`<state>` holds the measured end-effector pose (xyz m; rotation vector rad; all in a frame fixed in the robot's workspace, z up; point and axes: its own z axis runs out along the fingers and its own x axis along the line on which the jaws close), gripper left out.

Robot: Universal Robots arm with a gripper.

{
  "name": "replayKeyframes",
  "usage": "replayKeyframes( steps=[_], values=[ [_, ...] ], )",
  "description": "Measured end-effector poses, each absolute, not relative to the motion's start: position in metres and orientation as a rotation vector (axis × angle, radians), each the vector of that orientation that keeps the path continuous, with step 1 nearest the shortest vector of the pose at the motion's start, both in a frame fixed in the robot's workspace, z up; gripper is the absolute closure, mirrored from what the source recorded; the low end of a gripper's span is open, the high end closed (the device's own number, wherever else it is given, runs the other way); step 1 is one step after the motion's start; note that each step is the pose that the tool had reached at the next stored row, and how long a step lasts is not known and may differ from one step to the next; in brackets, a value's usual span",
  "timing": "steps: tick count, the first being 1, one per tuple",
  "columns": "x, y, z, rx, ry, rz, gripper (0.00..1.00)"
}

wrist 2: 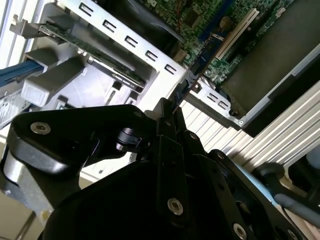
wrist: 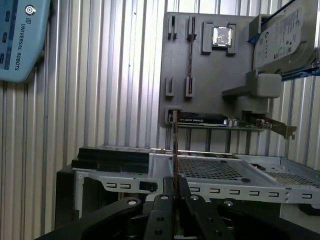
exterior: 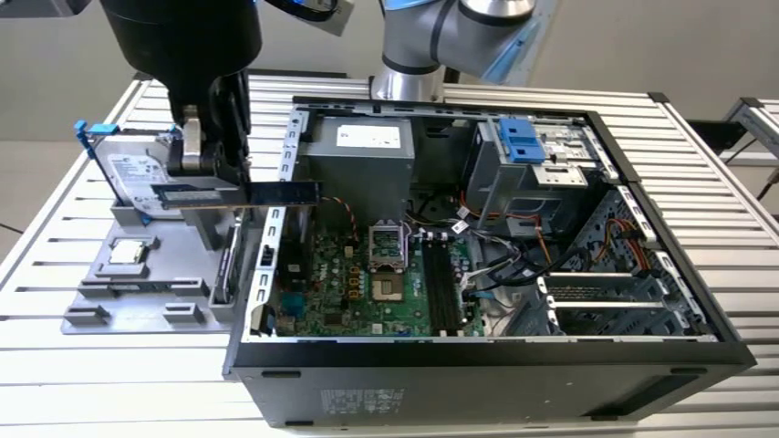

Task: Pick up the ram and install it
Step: 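Pick up the ram and move it above insertion slot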

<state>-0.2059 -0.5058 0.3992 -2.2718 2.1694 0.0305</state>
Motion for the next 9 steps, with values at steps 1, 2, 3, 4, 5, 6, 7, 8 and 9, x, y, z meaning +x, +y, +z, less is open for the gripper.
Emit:
replayKeyframes(
  steps=[1, 2, 3, 4, 5, 6, 7, 8, 9],
  values=[
    [-0.2051, -0.5058, 0.3992, -2.272, 2.169, 0.031, 1.0],
    [-0.2042, -0.5058, 0.3992, -2.272, 2.169, 0.031, 1.0],
    [-0.2034, -0.5058, 0.3992, -2.272, 2.169, 0.031, 1.0],
    [-0.2026, -0.5058, 0.3992, -2.272, 2.169, 0.03, 1.0],
    [-0.2018, -0.5058, 0.3992, -2.272, 2.169, 0.03, 1.0],
    [-0.201, -0.5058, 0.3992, -2.272, 2.169, 0.031, 1.0],
    [-0.2003, -0.5058, 0.3992, -2.272, 2.169, 0.031, 1.0],
    [-0.1995, -0.5058, 0.3992, -2.272, 2.169, 0.03, 1.0],
    [-0.1988, -0.5058, 0.3992, -2.272, 2.169, 0.031, 1.0]
  ],
)
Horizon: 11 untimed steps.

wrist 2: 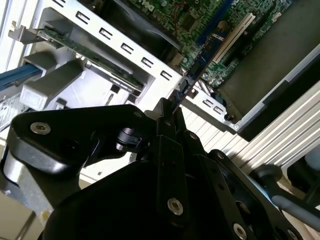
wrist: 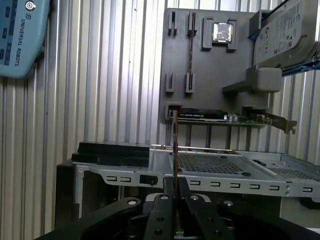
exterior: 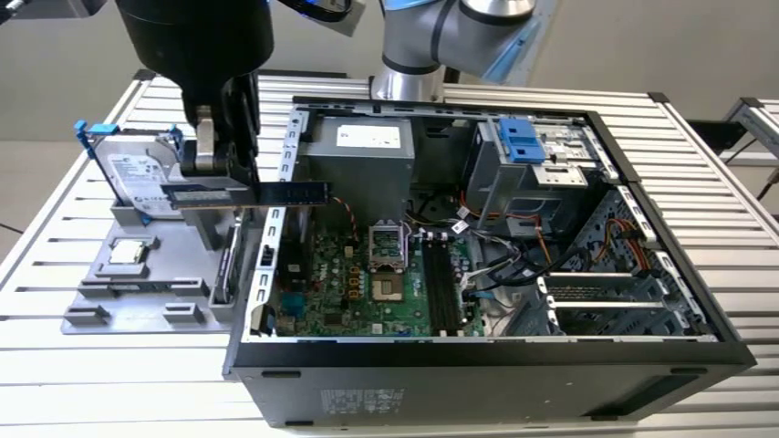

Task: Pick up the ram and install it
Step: 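Pick up the ram and move it above insertion slot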

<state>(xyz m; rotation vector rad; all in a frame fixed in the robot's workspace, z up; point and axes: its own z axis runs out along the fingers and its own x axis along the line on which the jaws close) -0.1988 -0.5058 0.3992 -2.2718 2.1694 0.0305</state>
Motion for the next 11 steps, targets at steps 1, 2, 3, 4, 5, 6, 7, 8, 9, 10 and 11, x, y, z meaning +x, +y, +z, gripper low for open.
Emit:
replayKeyframes(
  steps=[1, 2, 3, 4, 5, 6, 7, 8, 9, 10, 11],
  values=[
    [-0.198, -0.5058, 0.3992, -2.272, 2.169, 0.031, 1.0],
    [-0.1973, -0.5058, 0.3992, -2.272, 2.169, 0.03, 1.0],
    [-0.1965, -0.5058, 0.3992, -2.272, 2.169, 0.031, 1.0],
    [-0.1958, -0.5058, 0.3992, -2.272, 2.169, 0.031, 1.0],
    [-0.1951, -0.5058, 0.3992, -2.272, 2.169, 0.031, 1.0],
    [-0.1944, -0.5058, 0.3992, -2.272, 2.169, 0.031, 1.0],
    [-0.1938, -0.5058, 0.3992, -2.272, 2.169, 0.03, 1.0],
    [-0.1931, -0.5058, 0.3992, -2.272, 2.169, 0.031, 1.0],
    [-0.1924, -0.5058, 0.3992, -2.272, 2.169, 0.031, 1.0],
    [-0.1916, -0.5058, 0.3992, -2.272, 2.169, 0.031, 1.0],
    [-0.191, -0.5058, 0.3992, -2.272, 2.169, 0.031, 1.0]
  ],
)
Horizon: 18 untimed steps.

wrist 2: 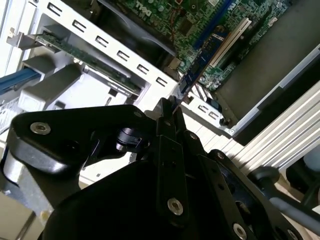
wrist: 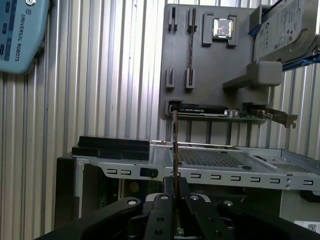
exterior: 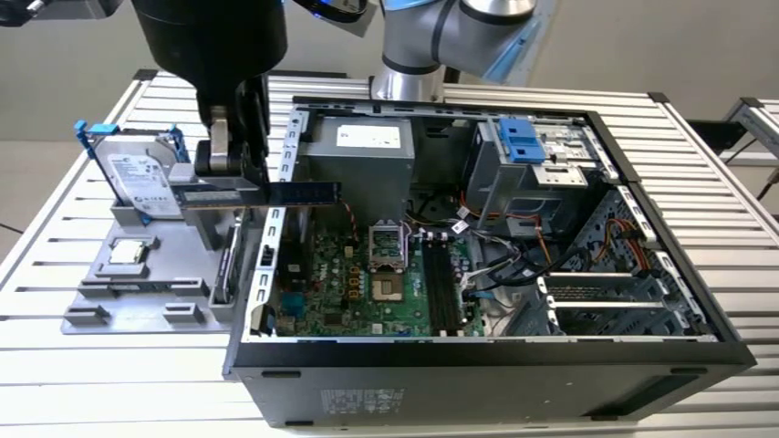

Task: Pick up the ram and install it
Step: 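Pick up the ram and move it above insertion slot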

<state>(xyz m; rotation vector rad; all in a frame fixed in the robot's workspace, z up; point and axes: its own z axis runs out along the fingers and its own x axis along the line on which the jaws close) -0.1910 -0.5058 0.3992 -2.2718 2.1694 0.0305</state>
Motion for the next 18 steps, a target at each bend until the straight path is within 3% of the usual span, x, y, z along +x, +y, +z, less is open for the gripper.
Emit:
replayKeyframes(
  steps=[18],
  values=[
    [-0.165, -0.506, 0.399, -2.258, 2.183, 0.03, 1.0]
  ],
)
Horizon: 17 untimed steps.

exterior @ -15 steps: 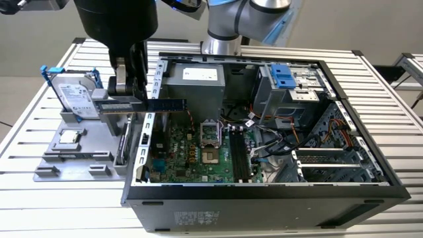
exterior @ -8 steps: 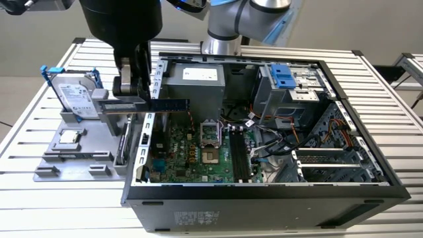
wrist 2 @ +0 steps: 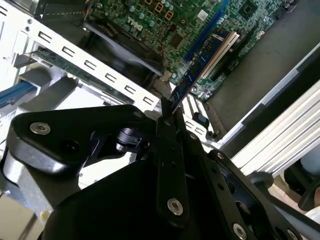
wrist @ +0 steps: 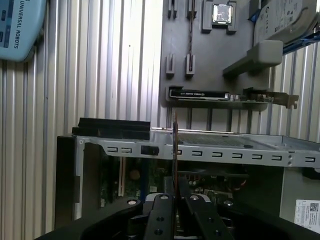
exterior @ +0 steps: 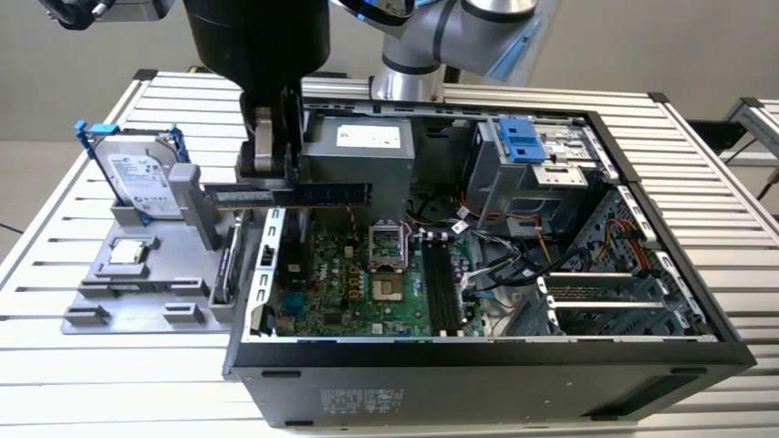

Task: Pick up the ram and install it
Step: 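Pick up the ram and move it above insertion slot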

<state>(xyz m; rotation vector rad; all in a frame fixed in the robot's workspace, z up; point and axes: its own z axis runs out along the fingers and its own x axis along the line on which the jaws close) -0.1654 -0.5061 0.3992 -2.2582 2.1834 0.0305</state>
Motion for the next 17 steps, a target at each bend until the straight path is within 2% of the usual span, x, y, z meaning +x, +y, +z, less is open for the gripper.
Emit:
replayKeyframes(
  steps=[17],
  values=[
    [-0.142, -0.506, 0.399, -2.236, 2.206, 0.03, 1.0]
  ],
)
